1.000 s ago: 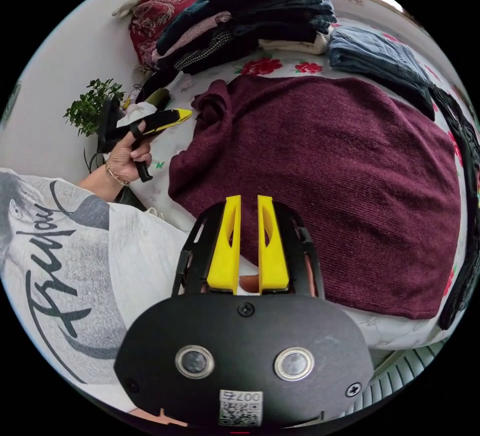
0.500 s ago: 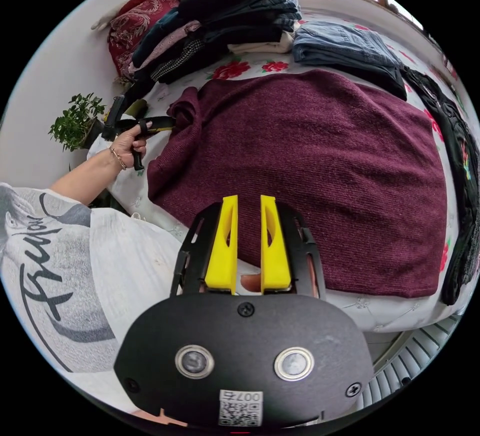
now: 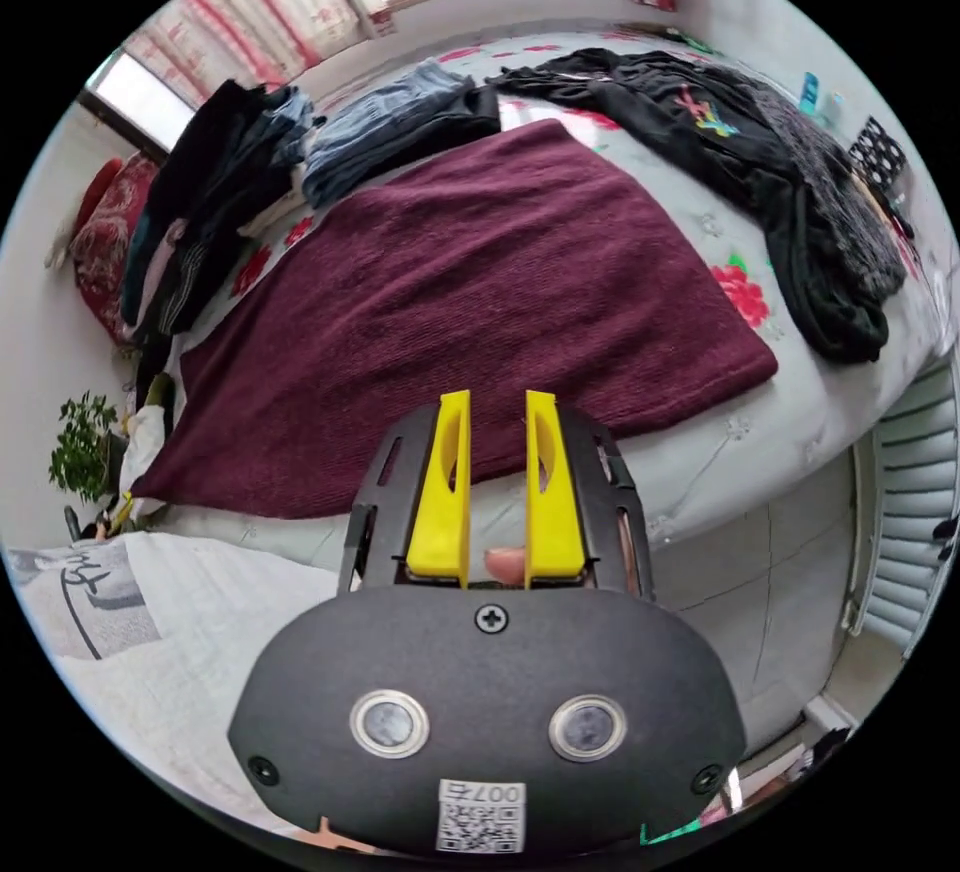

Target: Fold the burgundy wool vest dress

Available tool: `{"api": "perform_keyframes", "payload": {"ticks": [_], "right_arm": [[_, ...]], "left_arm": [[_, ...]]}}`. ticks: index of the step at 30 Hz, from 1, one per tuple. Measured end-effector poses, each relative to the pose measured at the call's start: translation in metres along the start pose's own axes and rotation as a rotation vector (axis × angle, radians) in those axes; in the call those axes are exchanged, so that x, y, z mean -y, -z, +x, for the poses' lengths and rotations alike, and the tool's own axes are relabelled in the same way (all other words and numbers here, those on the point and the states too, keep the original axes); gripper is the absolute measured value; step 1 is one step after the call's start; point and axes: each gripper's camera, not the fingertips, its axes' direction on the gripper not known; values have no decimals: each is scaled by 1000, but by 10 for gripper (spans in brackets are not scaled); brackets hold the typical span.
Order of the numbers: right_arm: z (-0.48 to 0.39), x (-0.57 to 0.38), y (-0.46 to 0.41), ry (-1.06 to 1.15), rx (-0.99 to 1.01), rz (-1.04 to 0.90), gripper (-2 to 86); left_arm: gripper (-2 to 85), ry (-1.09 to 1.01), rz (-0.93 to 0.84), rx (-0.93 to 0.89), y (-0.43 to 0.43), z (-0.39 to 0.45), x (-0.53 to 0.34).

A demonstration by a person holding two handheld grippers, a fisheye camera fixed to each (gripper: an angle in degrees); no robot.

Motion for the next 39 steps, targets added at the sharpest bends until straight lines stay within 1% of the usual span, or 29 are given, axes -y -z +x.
{"api": "perform_keyframes", "payload": {"ticks": [5, 8, 12, 15, 16, 18, 19, 21, 24, 28, 30, 32, 33, 34, 35, 36, 38, 39], "right_arm": [[86, 16, 19, -254, -112, 91, 81], [123, 30, 18, -335, -170, 92, 86], [147, 58, -6, -355, -192, 30, 83], [159, 79, -42, -384, -171, -66, 56], [156, 85, -44, -387, -238, -46, 40], [152, 96, -50, -322, -238, -70, 20], [149, 101, -50, -266, -280, -92, 12], [150, 101, -39, -198, -355, -61, 5], [179, 95, -22, -252, -344, -36, 1], [204, 94, -40, -368, -442, -131, 1], [184, 97, -38, -345, -531, -86, 0], [128, 101, -37, -191, -606, 13, 1], [110, 102, -38, -136, -611, 32, 1], [74, 102, -44, -26, -619, 61, 1], [36, 100, -52, 80, -589, 85, 1], [18, 99, -57, 134, -551, 91, 0], [-52, 88, -83, 337, -349, 60, -1], [-66, 85, -91, 366, -311, 46, -1]], "left_arm": [[68, 56, 32, 13, -4, 18, -15], [62, 59, 49, 51, 0, 31, -20], [58, 35, 32, 31, -7, 57, -20], [53, 12, 13, 17, -18, 80, -23], [52, 10, 5, -2, -21, 88, -24], [51, 12, 4, -33, -24, 96, -24], [50, 13, 4, -39, -25, 98, -24], [47, 0, 10, -44, -26, 106, -20], [43, -42, 4, -27, -32, 114, -10], [46, -54, -9, -96, -53, 120, 17], [53, -66, -32, -132, -69, 124, 34], [57, -80, -63, -162, -89, 131, 52], [58, -87, -83, -179, -105, 135, 65], [59, -87, -100, -197, -120, 138, 78], [60, -83, -107, -207, -128, 138, 85], [62, -80, -118, -227, -142, 140, 101], [67, -84, -132, -241, -161, 143, 126], [71, -98, -139, -255, -173, 148, 141]]}}
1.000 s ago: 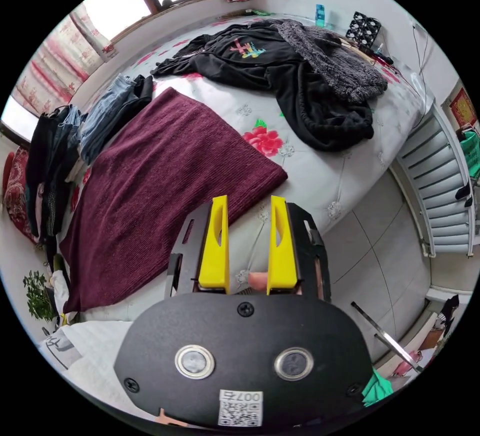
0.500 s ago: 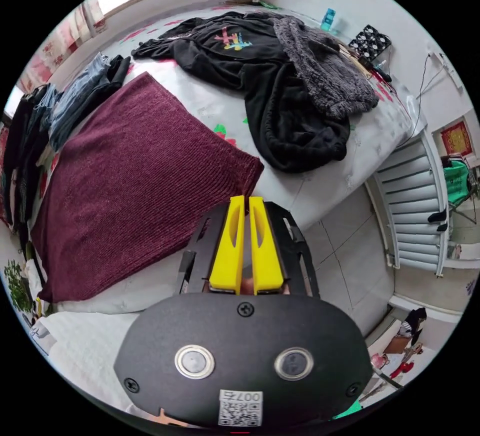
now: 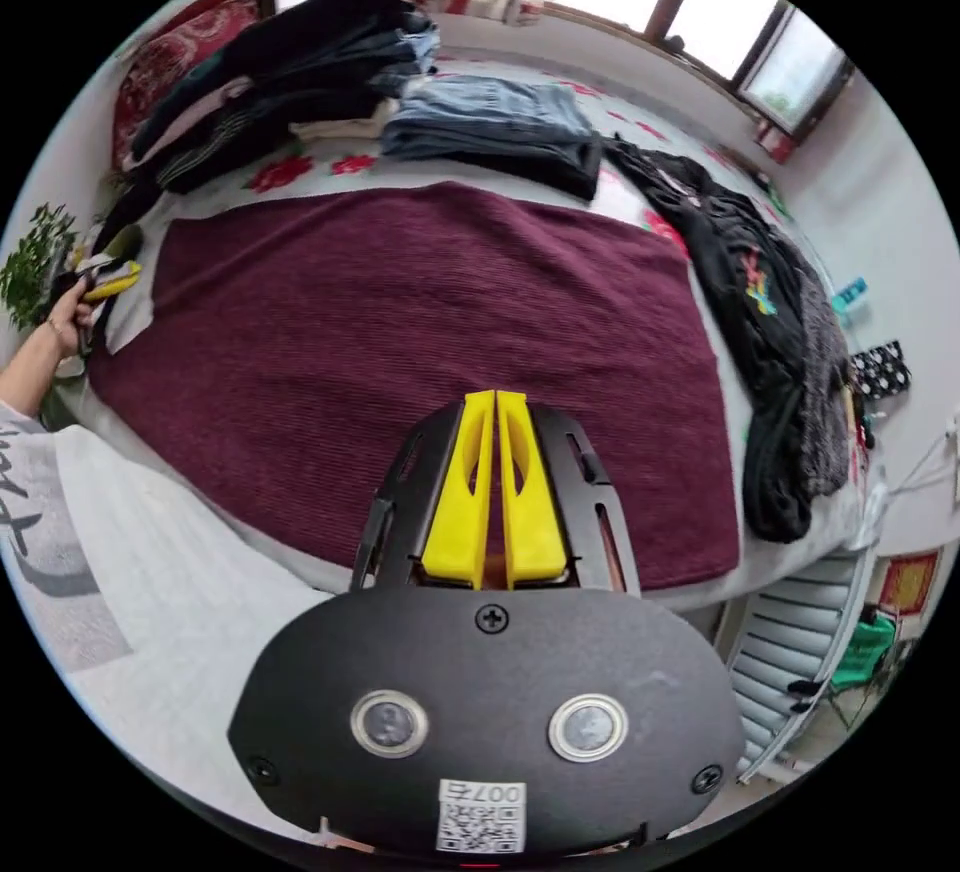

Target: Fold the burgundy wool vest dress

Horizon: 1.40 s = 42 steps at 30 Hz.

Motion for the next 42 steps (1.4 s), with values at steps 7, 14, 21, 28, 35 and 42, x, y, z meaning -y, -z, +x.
{"api": "perform_keyframes", "payload": {"ticks": [7, 14, 21, 28, 35, 42], "right_arm": [[-125, 11, -54, 230, 326, -192, -2], [-144, -1, -77, 328, 216, -273, -2], [-137, -3, -90, 312, 198, -291, -2], [-129, 7, -84, 308, 227, -238, -2], [-116, 0, -92, 286, 232, -245, -2], [-95, -10, -94, 206, 238, -243, -2]], "left_arm": [[13, -70, -67, -37, -56, 9, 64], [-6, -33, 138, -133, 12, -10, 52], [35, -32, 362, 43, 108, -26, 20], [69, -67, 254, 153, 71, -43, 15], [76, -62, 18, 316, -20, -57, 38], [-5, -92, 103, 294, -17, -46, 26]]}}
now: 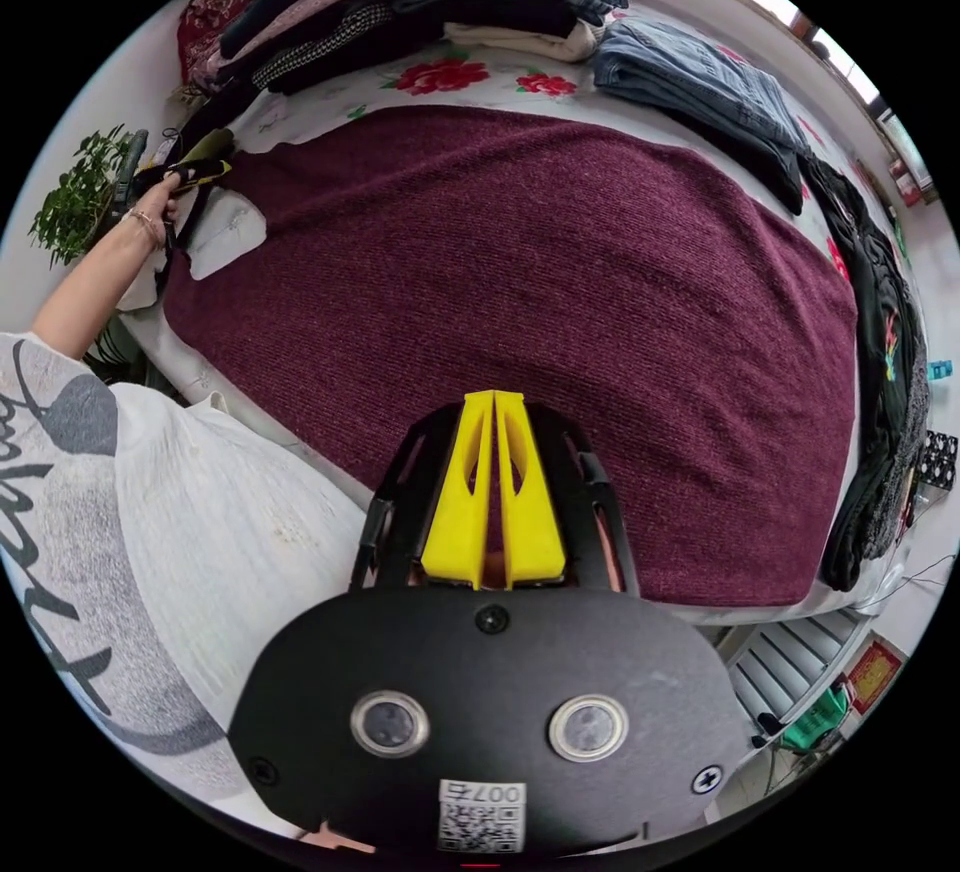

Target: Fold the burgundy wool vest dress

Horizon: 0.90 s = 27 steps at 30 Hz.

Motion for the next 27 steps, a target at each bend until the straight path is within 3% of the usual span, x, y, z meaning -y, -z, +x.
{"api": "perform_keyframes", "payload": {"ticks": [3, 10, 19, 22, 24, 27], "right_arm": [[6, -11, 4, -23, -23, 10, -2], [26, -37, 3, -122, 16, 39, -2], [44, -71, 17, -238, 48, 127, -2], [50, -84, 17, -289, 73, 147, -2], [52, -92, 17, -307, 74, 149, -2], [55, -102, 22, -329, 78, 168, -2]], "left_arm": [[-8, 67, 200, -86, 59, -25, -12], [-8, 75, 182, -183, 64, -20, -33], [7, -404, 320, -553, 132, 227, -77], [60, -490, 233, -709, 107, 323, -103], [99, -597, 53, -769, 59, 397, -129], [104, -660, -127, -613, 16, 440, -166]]}}
